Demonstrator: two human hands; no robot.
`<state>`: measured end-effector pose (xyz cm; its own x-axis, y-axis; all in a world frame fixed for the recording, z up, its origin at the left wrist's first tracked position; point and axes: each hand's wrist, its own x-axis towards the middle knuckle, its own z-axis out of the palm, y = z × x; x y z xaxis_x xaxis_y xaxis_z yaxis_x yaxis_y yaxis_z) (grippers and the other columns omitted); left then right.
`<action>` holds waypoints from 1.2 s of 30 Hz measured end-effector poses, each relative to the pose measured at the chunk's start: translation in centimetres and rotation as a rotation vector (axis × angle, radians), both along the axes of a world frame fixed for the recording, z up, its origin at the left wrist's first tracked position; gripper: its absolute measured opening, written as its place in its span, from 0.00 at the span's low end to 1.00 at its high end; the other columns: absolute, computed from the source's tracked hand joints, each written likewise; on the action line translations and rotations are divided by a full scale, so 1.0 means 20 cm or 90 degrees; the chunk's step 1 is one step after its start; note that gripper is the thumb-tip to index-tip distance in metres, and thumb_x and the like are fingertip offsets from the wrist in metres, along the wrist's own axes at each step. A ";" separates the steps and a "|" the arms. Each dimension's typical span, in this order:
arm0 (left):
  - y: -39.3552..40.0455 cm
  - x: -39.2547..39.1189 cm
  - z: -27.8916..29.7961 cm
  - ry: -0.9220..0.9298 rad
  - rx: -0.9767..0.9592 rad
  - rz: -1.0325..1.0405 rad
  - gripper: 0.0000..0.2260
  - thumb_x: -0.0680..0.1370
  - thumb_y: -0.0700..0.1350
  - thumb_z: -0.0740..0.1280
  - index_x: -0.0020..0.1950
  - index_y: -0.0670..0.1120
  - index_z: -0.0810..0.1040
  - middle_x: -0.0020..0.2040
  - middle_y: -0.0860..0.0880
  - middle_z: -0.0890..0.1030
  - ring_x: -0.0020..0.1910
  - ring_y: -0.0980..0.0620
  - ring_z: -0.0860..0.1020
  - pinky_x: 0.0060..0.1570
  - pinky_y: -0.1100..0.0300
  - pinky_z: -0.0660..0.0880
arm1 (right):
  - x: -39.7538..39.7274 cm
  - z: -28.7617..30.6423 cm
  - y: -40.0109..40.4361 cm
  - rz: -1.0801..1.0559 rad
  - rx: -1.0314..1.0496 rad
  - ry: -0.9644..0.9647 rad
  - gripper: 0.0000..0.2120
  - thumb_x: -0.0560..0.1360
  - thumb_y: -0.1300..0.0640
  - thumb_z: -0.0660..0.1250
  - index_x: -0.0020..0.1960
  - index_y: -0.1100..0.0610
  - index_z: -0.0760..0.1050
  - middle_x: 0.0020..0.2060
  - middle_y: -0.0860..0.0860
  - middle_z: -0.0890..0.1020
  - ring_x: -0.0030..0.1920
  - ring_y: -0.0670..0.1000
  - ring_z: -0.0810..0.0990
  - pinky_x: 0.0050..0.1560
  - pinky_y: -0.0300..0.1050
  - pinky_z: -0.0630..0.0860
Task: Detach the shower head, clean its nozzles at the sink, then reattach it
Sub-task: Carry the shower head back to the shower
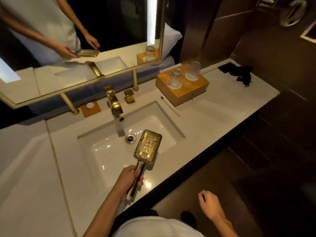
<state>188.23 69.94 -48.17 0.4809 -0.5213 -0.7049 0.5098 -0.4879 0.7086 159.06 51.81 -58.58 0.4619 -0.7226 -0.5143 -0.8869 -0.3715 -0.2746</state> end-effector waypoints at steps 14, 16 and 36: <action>-0.20 -0.86 0.18 -0.095 0.041 -0.274 0.09 0.83 0.40 0.58 0.47 0.39 0.75 0.33 0.44 0.78 0.28 0.50 0.74 0.32 0.57 0.72 | -1.10 -0.13 0.43 -0.231 0.230 0.024 0.15 0.80 0.57 0.59 0.36 0.47 0.66 0.46 0.51 0.76 0.48 0.51 0.77 0.46 0.42 0.69; -0.24 -1.02 0.18 -0.077 0.039 -0.314 0.09 0.83 0.40 0.57 0.47 0.40 0.74 0.32 0.45 0.77 0.27 0.51 0.73 0.31 0.58 0.72 | -1.25 -0.12 0.51 -0.274 0.257 0.013 0.14 0.81 0.57 0.59 0.38 0.46 0.65 0.47 0.50 0.75 0.50 0.50 0.75 0.52 0.44 0.72; -0.95 -2.71 0.23 -0.084 0.000 -0.768 0.10 0.82 0.42 0.61 0.54 0.36 0.76 0.34 0.42 0.78 0.30 0.48 0.76 0.29 0.56 0.74 | -2.52 0.47 0.63 -0.767 0.032 -0.139 0.09 0.77 0.50 0.63 0.38 0.42 0.71 0.43 0.45 0.81 0.46 0.46 0.80 0.50 0.45 0.78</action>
